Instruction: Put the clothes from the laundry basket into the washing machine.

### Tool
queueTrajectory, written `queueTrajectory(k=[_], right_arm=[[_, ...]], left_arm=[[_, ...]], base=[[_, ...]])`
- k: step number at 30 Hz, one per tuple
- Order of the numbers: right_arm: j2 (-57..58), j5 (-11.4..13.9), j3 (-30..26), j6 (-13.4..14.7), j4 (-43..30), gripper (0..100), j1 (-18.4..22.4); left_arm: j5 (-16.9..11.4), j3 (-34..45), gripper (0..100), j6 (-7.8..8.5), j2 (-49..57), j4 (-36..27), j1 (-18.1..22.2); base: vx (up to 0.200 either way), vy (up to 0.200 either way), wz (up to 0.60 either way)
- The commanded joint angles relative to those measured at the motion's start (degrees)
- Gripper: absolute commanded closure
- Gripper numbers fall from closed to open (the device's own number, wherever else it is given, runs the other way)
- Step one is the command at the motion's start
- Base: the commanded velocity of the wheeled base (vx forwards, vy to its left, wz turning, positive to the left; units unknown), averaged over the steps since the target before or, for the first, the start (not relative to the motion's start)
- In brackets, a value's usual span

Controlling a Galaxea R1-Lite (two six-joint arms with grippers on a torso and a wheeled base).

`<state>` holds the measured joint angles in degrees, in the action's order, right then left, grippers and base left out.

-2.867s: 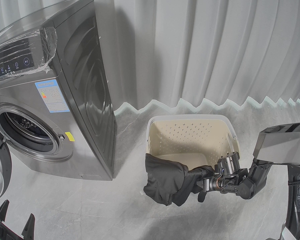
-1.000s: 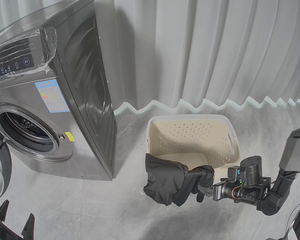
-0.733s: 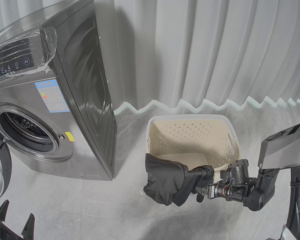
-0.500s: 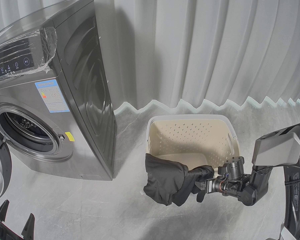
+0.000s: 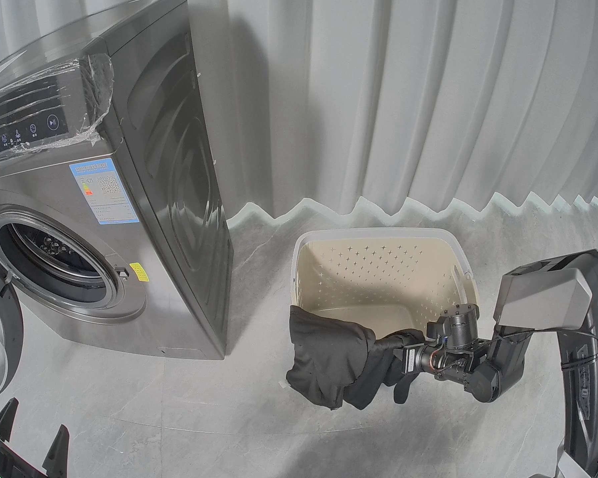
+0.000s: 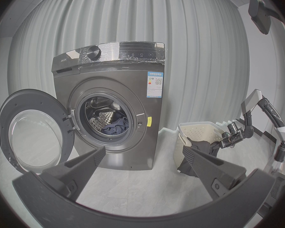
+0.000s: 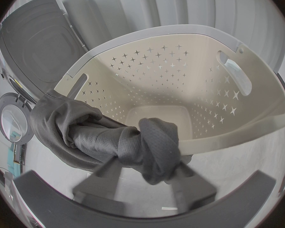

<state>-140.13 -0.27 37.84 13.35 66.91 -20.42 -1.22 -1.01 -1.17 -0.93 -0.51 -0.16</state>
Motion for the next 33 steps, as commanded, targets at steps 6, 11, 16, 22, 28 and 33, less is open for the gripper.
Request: queueTrajectory(k=[6, 11, 16, 22, 28, 33], right_arm=[[1.0, 1.1, -2.2, 0.6, 0.5, 100, -0.4], [9.6, 2.3, -9.5, 0.9, 3.3, 100, -0.7], [18.1, 2.6, -15.2, 1.2, 7.0, 100, -2.0], [29.0, 2.3, -17.4, 3.0, 7.0, 100, -4.2], [39.2, 2.7, -12.1, 2.8, 2.0, 100, -4.7], [48.5, 3.5, -6.7, 2.9, -9.0, 100, -8.0]], left_arm=[[0.0, 0.8, 0, 0.03, 0.8, 0.1, 0.0], [0.0, 0.8, 0, -0.06, 0.8, 0.0, 0.0], [0.0, 0.8, 0, 0.03, 0.8, 0.0, 0.0], [0.0, 0.8, 0, 0.03, 0.8, 0.1, 0.0], [0.0, 0.8, 0, 0.12, 0.8, 0.0, 0.0], [0.0, 0.8, 0, 0.12, 0.8, 0.1, 0.0]], base=[[0.000, 0.000, 0.00], [0.000, 0.000, 0.00], [0.000, 0.000, 0.00], [0.000, 0.000, 0.00], [0.000, 0.000, 0.00], [0.000, 0.000, 0.00]])
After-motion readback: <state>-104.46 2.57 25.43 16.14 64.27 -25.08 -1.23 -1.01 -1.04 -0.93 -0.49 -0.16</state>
